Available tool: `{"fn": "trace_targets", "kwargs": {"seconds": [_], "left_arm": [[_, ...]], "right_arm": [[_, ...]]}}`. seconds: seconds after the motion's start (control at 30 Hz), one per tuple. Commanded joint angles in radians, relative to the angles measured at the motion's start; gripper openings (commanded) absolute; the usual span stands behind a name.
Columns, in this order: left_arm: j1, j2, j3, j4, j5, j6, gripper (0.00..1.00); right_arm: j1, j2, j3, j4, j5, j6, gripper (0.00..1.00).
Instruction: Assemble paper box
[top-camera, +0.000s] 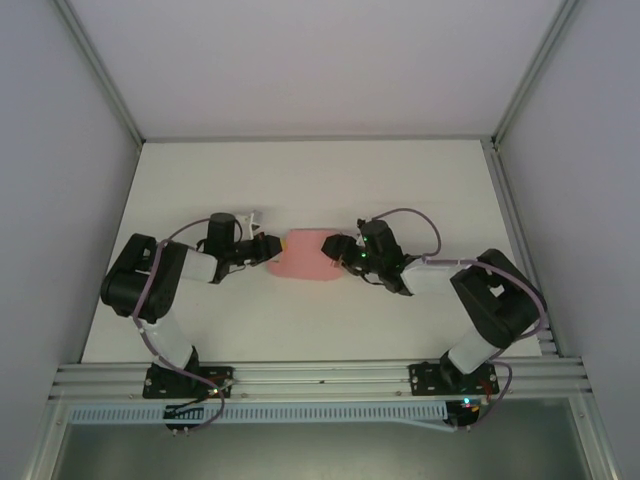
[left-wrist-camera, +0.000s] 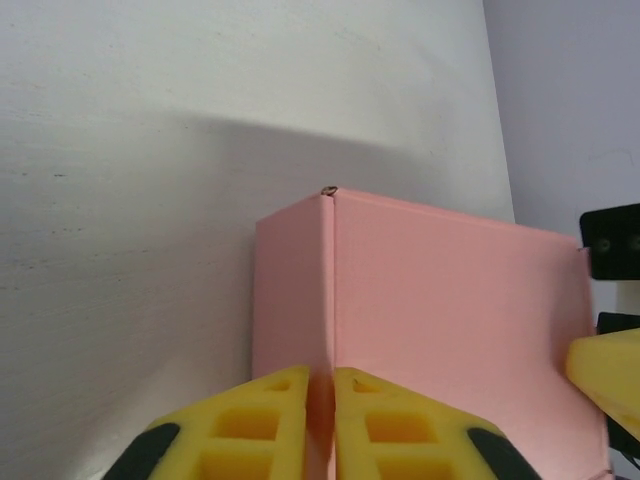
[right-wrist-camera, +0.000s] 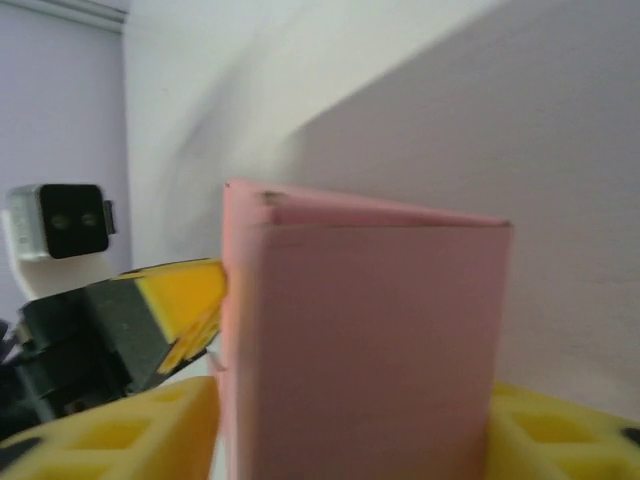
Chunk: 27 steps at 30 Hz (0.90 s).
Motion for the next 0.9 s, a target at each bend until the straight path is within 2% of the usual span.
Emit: {"fn": "trace_targets", "kwargs": {"seconds": [0.0,0.13,0.23,0.27,0.3,0.37,0.43,0.5,0.57,0.63,0.7,0.87], "left_arm": [[0.004,-0.003,-0.001,0.036,0.028,0.005,0.16],[0.004,-0.046,0.020,0.034,0.028,0.021,0.29],[0.005,-0.109,0.048,0.001,0.027,0.060,0.43],[0.004,-0.139,0.058,-0.025,0.020,0.087,0.56],[0.004,-0.170,0.068,-0.047,0.010,0.118,0.74],[-0.001,-0.247,0.078,-0.106,-0.030,0.201,1.00],[-0.024,-0.336,0.096,-0.212,-0.096,0.335,1.00],[-0.095,-0.431,0.114,-0.325,-0.216,0.502,1.00],[-0.228,-0.534,0.117,-0.432,-0.401,0.712,1.00],[-0.377,-0.610,0.096,-0.471,-0.602,0.887,1.00],[-0.464,-0.649,0.079,-0.481,-0.693,0.981,1.00],[-0.588,-0.627,0.097,-0.533,-0.799,1.076,1.00]], "right_arm": [[-0.005,-0.040,-0.006,0.064,-0.023,0.005,0.50],[-0.005,-0.110,-0.018,-0.006,0.014,-0.018,0.38],[-0.005,-0.157,-0.011,-0.065,0.027,-0.033,0.36],[-0.006,-0.175,-0.001,-0.104,0.034,-0.037,0.37],[-0.006,-0.190,0.008,-0.141,0.044,-0.036,0.37],[-0.013,-0.217,0.027,-0.215,0.060,-0.019,0.39],[-0.031,-0.238,0.047,-0.285,0.050,0.027,0.39],[-0.068,-0.244,0.077,-0.356,-0.011,0.074,0.38],[-0.120,-0.240,0.125,-0.462,-0.106,0.119,0.37],[-0.165,-0.227,0.186,-0.588,-0.190,0.130,0.36],[-0.191,-0.214,0.237,-0.686,-0.254,0.120,0.36],[-0.237,-0.195,0.303,-0.783,-0.423,0.164,0.38]]}}
